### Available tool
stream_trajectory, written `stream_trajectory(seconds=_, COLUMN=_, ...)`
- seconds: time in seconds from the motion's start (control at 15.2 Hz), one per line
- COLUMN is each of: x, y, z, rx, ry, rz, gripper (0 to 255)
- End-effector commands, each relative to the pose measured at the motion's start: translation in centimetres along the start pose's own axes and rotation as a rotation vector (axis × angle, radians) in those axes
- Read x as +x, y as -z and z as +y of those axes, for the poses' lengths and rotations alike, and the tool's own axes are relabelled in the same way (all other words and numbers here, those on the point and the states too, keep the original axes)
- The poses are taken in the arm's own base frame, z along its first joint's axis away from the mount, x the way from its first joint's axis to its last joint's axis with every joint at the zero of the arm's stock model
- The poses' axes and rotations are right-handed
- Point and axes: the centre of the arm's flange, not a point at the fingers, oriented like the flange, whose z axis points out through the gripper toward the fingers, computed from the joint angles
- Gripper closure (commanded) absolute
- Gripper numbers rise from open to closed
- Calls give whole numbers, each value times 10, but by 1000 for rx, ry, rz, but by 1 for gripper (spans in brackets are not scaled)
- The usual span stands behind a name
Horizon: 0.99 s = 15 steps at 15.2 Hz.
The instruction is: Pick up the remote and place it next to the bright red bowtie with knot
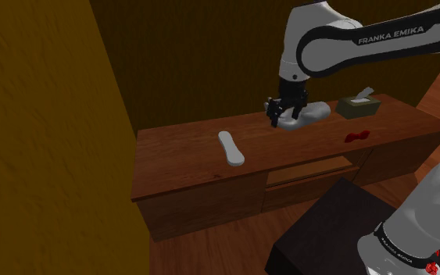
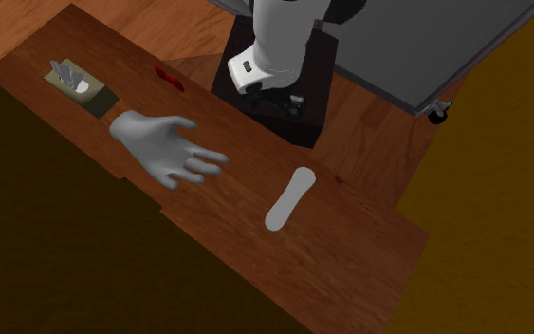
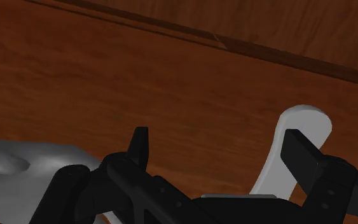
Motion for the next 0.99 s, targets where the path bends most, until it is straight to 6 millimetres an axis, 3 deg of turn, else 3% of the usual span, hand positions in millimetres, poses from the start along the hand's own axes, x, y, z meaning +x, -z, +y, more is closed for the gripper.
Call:
stream_trajectory(seconds=0.0, x=16, y=-16, z=-13, rx=8, ry=-16, rz=-1, gripper=0)
stream_trajectory(seconds=0.92, x=136, y=-112, z=-110, rx=59, ry=-116, rz=-16, gripper=0)
